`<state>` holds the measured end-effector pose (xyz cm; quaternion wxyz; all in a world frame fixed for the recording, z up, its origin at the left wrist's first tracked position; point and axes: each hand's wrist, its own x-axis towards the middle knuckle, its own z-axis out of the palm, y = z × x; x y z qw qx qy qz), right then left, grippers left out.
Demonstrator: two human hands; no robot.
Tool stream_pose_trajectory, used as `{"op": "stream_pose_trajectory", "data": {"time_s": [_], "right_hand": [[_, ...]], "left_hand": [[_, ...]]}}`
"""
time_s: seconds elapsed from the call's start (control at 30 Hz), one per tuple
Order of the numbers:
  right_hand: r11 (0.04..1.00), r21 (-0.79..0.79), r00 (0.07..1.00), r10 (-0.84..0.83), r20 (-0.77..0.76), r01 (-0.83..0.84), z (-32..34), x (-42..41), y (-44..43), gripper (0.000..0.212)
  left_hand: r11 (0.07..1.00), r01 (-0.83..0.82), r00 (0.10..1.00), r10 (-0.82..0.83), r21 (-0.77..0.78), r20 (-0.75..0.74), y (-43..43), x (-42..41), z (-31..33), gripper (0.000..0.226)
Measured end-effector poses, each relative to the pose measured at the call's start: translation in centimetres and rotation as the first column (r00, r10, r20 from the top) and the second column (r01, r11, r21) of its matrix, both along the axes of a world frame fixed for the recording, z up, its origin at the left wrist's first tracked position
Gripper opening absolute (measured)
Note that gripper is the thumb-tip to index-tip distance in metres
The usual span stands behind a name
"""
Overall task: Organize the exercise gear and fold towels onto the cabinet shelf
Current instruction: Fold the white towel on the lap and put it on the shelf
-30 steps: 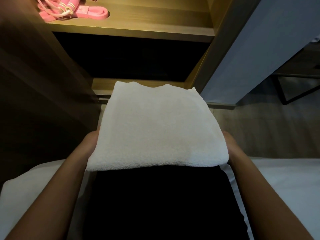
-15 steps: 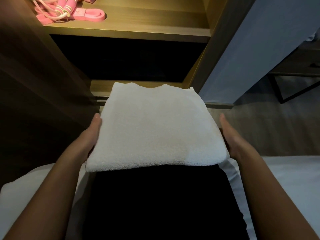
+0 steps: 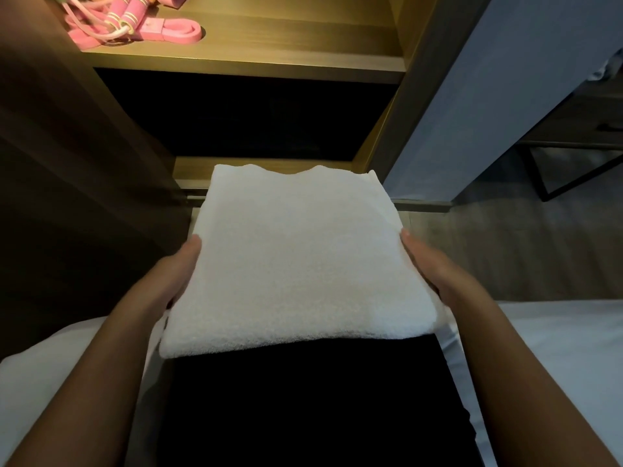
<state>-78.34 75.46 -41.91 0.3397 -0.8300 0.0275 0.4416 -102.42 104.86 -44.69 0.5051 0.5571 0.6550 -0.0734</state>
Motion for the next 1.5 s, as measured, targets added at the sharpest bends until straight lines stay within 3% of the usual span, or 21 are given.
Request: {"op": "stream_pose_trajectory", "data": {"time_s": [0.13,0.2,0.27,0.4,0.53,0.73,0.87,1.0,1.1,1.2,1.33,1.5], "right_hand": [[0.997,-0.053,0.980,0.057,0.192,-0.048,-0.3,0.3,1.7,0.056],[0.997,-0.067,0.988,0.046,0.150,-0.036,-1.1,-0.3,0.7,0.058],[0.995,-0.091,0.994,0.046,0.098,-0.037,-1.5,-0.8,-0.3,0.066],[0.988,-0.136,0.994,0.081,0.080,-0.069,-1.1,0.1,0.6,0.076],[0.997,-0.071,0.990,0.044,0.137,-0.034,-0.8,1.7,3.7,0.074],[0.997,-0.053,0.980,-0.040,0.195,0.051,-2.3,1.6,3.8,0.054],[0.994,-0.104,0.990,-0.007,0.140,0.022,-2.0,2.6,4.0,0.054],[0.989,-0.035,0.990,-0.141,0.001,0.141,-1.5,4.7,6.8,0.060],[0.992,-0.027,0.988,-0.123,0.090,0.126,-2.0,5.5,8.9,0.063],[0.992,-0.033,0.972,-0.113,0.206,0.122,-2.9,5.6,9.2,0.058],[0.995,-0.038,0.984,-0.089,0.155,0.096,-3.6,6.1,8.5,0.059],[0.993,0.084,0.990,-0.092,0.103,0.083,-3.5,7.2,10.1,0.045]], "left_hand": [[0.955,0.211,0.975,-0.191,0.207,-0.112,-0.3,1.5,-0.1,0.061],[0.935,0.253,0.967,-0.233,0.249,-0.107,-0.8,0.0,-0.6,0.056],[0.943,0.267,0.963,-0.251,0.197,-0.099,-1.5,-1.2,-0.8,0.053],[0.971,0.220,0.971,-0.207,0.096,-0.122,-0.4,0.0,-0.6,0.054],[0.979,0.117,0.992,-0.109,0.169,-0.056,1.2,3.1,-0.4,0.076],[0.957,0.089,0.995,-0.095,0.275,0.011,0.5,3.2,-1.2,0.059],[0.974,0.148,0.989,-0.142,0.173,-0.051,1.6,3.6,-0.9,0.064],[0.990,0.115,0.991,-0.108,0.086,-0.081,3.7,6.7,-0.5,0.069],[0.985,0.085,0.996,-0.088,0.150,0.016,4.3,8.3,-0.8,0.074],[0.973,0.033,0.999,-0.038,0.226,0.018,4.4,8.5,-1.5,0.060],[0.981,0.049,0.999,-0.051,0.186,0.007,5.2,8.6,-1.5,0.068],[0.979,0.122,0.991,-0.128,0.162,0.026,5.8,9.8,-0.9,0.071]]}}
